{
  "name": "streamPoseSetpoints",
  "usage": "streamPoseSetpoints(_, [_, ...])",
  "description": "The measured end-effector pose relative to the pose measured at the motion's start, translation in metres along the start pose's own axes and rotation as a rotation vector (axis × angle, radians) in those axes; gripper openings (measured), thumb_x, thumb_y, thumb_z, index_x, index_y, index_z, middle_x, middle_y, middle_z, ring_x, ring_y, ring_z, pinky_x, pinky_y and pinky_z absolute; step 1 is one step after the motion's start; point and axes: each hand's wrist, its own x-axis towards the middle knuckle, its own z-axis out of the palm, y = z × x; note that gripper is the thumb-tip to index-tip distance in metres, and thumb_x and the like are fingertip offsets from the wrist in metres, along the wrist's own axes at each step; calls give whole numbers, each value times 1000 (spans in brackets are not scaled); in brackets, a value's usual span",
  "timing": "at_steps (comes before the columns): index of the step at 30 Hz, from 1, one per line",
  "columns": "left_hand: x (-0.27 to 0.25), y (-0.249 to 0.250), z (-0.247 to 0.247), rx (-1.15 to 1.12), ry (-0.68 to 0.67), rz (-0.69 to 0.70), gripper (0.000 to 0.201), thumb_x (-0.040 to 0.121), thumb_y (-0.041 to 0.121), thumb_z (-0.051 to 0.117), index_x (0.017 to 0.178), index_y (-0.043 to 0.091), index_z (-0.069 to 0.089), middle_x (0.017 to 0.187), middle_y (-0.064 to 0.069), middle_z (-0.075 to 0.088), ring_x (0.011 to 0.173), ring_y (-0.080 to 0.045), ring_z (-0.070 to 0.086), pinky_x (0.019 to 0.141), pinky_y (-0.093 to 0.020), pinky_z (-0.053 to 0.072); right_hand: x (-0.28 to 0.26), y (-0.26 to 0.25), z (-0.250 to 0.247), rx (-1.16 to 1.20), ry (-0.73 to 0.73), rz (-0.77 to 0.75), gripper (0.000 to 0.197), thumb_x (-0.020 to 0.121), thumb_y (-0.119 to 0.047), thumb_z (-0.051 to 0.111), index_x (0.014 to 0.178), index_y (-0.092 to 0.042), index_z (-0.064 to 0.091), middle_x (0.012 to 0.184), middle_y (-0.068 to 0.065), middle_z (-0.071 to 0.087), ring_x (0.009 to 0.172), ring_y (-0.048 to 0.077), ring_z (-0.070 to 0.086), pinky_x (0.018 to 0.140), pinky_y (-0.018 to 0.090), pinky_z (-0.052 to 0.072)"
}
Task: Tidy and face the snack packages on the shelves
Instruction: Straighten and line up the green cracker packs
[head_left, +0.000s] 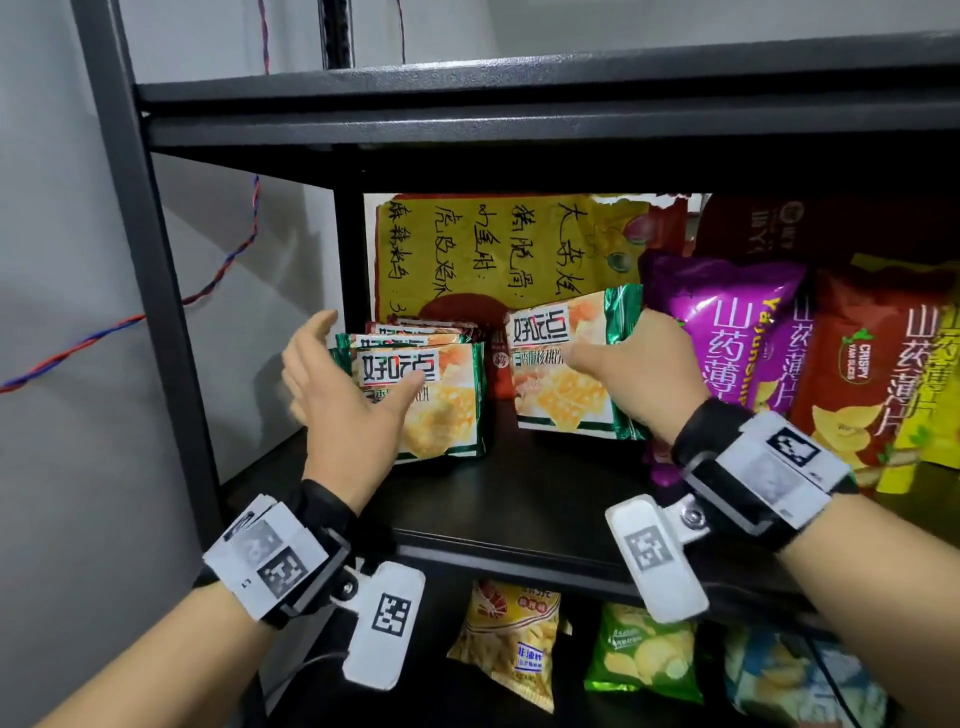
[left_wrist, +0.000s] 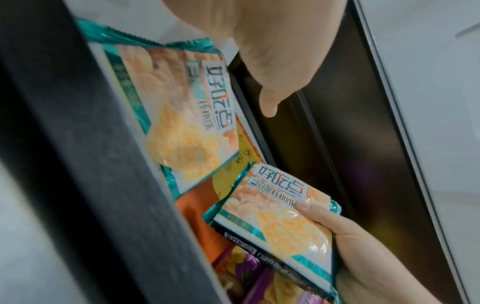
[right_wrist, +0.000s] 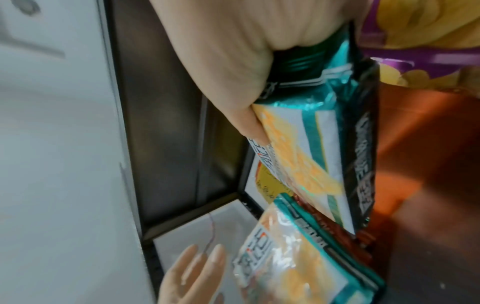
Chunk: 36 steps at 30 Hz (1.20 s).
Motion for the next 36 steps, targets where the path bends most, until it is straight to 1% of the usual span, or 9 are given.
streamPoseSetpoints(2, [-8, 17, 2, -115, -8, 99, 69, 81, 21, 81, 136, 16, 41, 136, 1, 40, 131, -15, 41, 108, -27, 32, -13, 2, -14, 133, -68, 16, 33, 73, -24, 83, 74, 4, 66, 61, 15, 63, 50, 15, 52, 48, 27, 40])
streamPoseSetpoints(5, [-23, 39, 15, -292, -163, 121, 46, 86, 17, 76, 124, 16, 50, 122, 1, 54, 114, 1, 52, 94, -8, 41, -34, 11, -25, 442, -226, 87, 13, 77, -11, 81, 90, -12, 77, 87, -2, 78, 82, 14, 75, 82, 36, 59])
streamPoseSetpoints(8, [-33, 43, 34, -363, -323, -64, 34, 90, 29, 73, 117, 19, 55, 109, 6, 61, 97, 3, 59, 83, -9, 45, -54, 21, -22, 584, -294, 171, 19, 79, -5, 77, 96, -14, 77, 100, 5, 78, 97, 24, 74, 98, 50, 53])
streamPoseSetpoints(12, [-43, 34, 47, -572, -443, -246, 35, 93, 50, 60, 88, 17, 54, 92, -26, 53, 78, -24, 56, 59, -30, 51, -64, 28, -19, 672, -263, 182, 40, 78, -40, 71, 110, -18, 74, 116, 7, 74, 116, 25, 65, 110, 53, 42])
streamPoseSetpoints(17, [-49, 33, 51, -616, -428, -365, 40, 86, 58, 51, 91, 18, 48, 88, -12, 51, 65, -32, 47, 43, -31, 48, -66, 32, -19, 641, -254, 173, 54, 84, -72, 42, 121, -42, 67, 146, -7, 51, 142, 11, 36, 122, 49, 20])
streamPoseSetpoints(23, [-47, 32, 52, -618, -447, -397, 27, 105, 38, 45, 88, 17, 44, 87, -11, 42, 66, -30, 34, 44, -29, 42, -71, 31, -13, 658, -207, 161, 42, 97, -54, 36, 117, -39, 69, 128, 1, 68, 129, 19, 55, 115, 50, 36])
streamPoseSetpoints(27, [-48, 35, 49, -676, -455, -378, 28, 108, 27, 43, 85, 12, 47, 90, -27, 50, 77, -35, 41, 61, -42, 36, -72, 32, -14, 689, -196, 186, 42, 102, -43, 34, 124, -26, 66, 119, 8, 72, 120, 23, 63, 111, 51, 40])
streamPoseSetpoints(32, [-48, 31, 44, -768, -486, -385, 18, 107, 9, 42, 96, -2, 51, 100, -17, 55, 92, -30, 46, 81, -48, 39, -72, 40, -15, 695, -257, 281, 45, 105, -35, 37, 136, -8, 53, 139, 9, 59, 136, 23, 48, 119, 50, 29])
streamPoseSetpoints(36, [-48, 24, 43, -661, -493, -323, 15, 102, -6, 43, 96, -1, 56, 112, -39, 56, 94, -47, 51, 90, -65, 40, -74, 45, -17, 692, -285, 341, 42, 105, -29, 40, 138, -5, 49, 147, 8, 50, 143, 22, 37, 121, 50, 23])
